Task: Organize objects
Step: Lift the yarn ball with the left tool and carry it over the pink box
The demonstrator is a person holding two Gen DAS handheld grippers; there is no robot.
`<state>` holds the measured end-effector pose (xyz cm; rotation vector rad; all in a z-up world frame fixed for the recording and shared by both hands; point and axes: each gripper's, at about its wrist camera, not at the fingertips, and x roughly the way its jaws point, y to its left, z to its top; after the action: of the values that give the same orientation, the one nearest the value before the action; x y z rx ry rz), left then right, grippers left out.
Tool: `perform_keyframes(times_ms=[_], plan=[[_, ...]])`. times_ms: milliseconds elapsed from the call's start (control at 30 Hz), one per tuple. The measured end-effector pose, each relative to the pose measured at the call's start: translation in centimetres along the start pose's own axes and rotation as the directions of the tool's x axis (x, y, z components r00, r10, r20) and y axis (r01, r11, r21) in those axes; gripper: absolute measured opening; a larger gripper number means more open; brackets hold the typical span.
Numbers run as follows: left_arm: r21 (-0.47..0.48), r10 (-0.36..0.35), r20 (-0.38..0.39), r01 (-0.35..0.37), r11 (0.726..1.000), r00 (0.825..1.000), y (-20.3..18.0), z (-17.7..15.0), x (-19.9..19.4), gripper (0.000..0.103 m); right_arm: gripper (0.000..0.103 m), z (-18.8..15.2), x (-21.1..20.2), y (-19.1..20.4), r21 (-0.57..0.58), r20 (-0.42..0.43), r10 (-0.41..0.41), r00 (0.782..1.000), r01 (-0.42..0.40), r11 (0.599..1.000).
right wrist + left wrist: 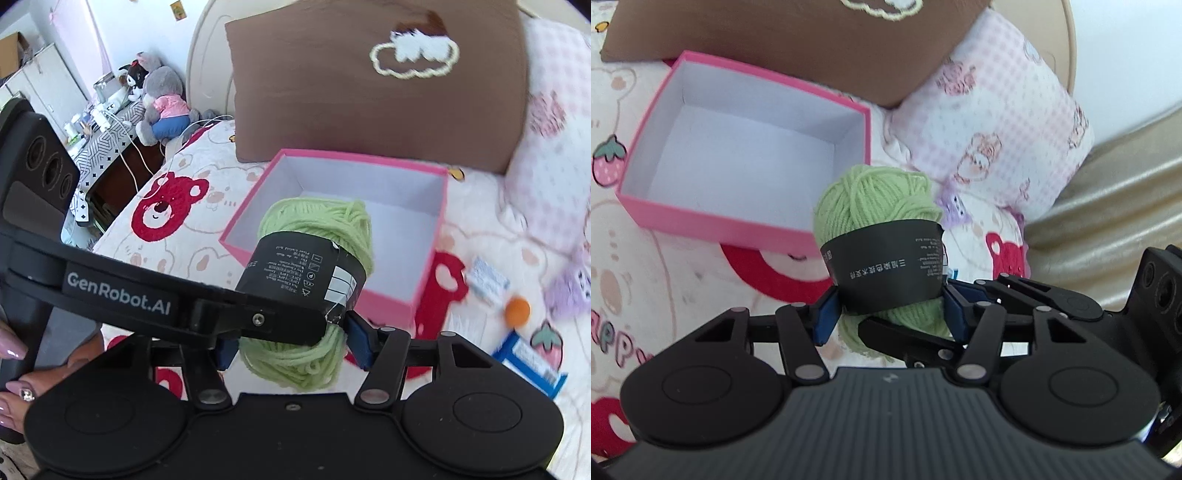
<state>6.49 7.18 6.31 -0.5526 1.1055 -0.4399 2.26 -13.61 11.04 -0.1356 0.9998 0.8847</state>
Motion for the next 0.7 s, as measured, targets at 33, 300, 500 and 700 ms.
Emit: perform_keyframes(times_ms=[33, 300, 500, 700], plan=[[-0.002, 0.003, 0.01, -0.003, 1.0, 1.0, 0.2, 0.4, -0.2, 0.057, 0.063, 0.6, 0.2, 0.1, -0.011, 0.0, 0.001, 1.0, -0.001, 1.0], [0.04, 0.068, 0.057, -0.07, 0.997, 0.996, 1.4, 5.2, -0.2, 0.057, 0.063, 5.0, 3.9, -0.4, -0.053, 0.028, 0.045, 0.999, -0.044, 0.998], [0.058, 0.122, 0.046, -0.125, 0.99, 0.991, 2.8, 7.6, 1.6, 0.057, 0.062, 6.2, 7.1, -2.1, -0.003, 0.039, 0.075, 0.996, -0.075, 0.997], [0.029, 0.136, 0.038, -0.137, 0.99, 0.99, 5.8, 9.5, 4.1, 0.057, 0.062, 7.2, 11.0, -3.6, 0.04, 0.026, 0.086, 0.996, -0.087, 0.995]])
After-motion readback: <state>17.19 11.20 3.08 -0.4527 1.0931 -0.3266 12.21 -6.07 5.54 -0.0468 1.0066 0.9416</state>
